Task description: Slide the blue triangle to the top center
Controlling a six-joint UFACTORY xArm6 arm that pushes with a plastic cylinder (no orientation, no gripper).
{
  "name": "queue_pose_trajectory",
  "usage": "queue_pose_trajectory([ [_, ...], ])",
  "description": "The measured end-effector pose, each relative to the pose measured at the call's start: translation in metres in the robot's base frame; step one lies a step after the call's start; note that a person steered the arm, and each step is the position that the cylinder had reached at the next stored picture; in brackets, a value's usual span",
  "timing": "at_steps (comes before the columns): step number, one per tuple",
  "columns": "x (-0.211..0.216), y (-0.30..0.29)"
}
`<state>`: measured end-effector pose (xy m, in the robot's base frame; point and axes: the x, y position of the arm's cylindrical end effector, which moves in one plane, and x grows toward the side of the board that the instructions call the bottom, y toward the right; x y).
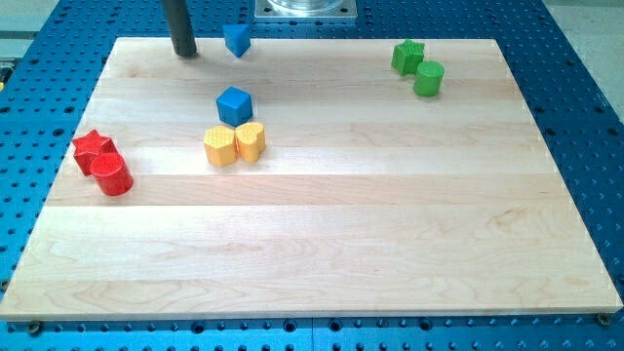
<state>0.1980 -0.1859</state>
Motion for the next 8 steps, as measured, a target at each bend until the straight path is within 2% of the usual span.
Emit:
queue_pose_trajectory([
  [1,-0.006,0.024],
  [2,-0.002,0.089],
  [3,0.085,0.172],
  [4,0.115,0.185],
  [6,0.123,0.187],
  [8,0.208,0.188],
])
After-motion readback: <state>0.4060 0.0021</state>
